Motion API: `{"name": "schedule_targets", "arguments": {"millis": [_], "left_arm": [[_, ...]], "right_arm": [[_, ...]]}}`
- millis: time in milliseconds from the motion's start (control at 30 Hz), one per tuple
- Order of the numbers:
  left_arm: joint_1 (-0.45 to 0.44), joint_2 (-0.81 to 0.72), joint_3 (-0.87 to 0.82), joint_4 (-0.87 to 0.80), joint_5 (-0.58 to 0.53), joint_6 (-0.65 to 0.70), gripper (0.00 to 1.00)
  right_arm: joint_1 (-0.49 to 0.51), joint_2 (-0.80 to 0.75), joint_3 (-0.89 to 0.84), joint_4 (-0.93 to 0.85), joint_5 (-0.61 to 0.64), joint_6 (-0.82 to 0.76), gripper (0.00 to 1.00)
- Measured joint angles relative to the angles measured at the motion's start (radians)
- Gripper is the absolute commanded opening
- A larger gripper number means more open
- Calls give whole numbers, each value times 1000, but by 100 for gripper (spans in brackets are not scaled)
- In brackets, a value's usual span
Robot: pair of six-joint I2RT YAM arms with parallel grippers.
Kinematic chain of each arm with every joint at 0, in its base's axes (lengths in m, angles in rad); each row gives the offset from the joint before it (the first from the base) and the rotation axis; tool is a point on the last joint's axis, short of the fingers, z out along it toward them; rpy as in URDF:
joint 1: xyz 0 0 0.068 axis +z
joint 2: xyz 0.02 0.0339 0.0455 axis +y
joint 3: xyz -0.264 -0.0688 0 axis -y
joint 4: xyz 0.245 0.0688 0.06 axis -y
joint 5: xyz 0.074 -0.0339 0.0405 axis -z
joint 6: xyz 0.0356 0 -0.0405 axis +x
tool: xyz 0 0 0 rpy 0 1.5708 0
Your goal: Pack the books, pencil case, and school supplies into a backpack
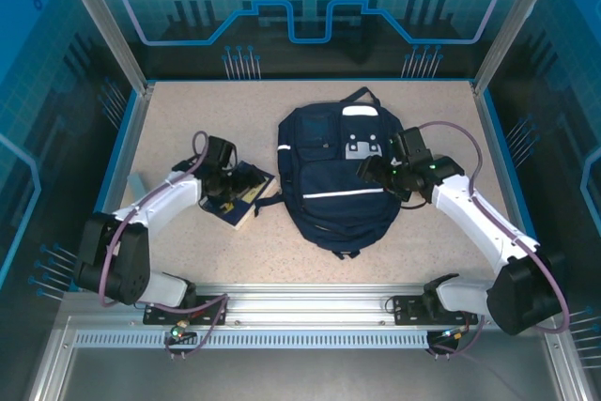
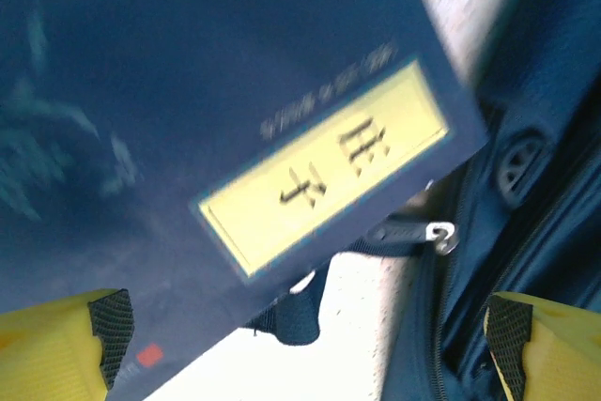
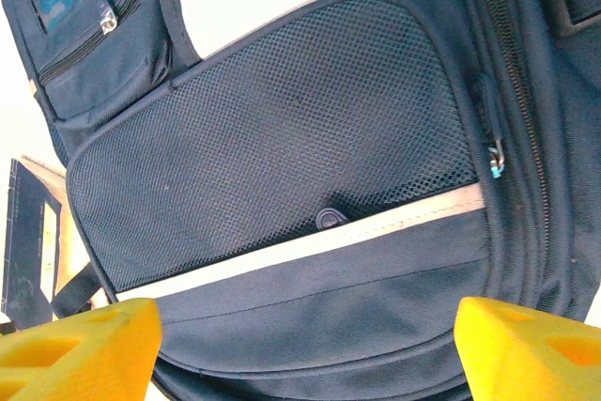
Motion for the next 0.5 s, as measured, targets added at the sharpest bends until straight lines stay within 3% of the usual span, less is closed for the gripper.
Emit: {"name": "schedule_targets", "arguments": {"millis": [167, 267, 500], "left_arm": [[138, 46, 58, -9, 6, 102, 78], [174, 118, 72, -13, 21, 148, 68], [175, 250, 91, -10, 48, 196, 66]], "right_arm": [[46, 31, 19, 1, 1, -4, 83], [78, 57, 37, 3, 1, -4, 83], [152, 117, 93, 4, 1, -4, 83]]}}
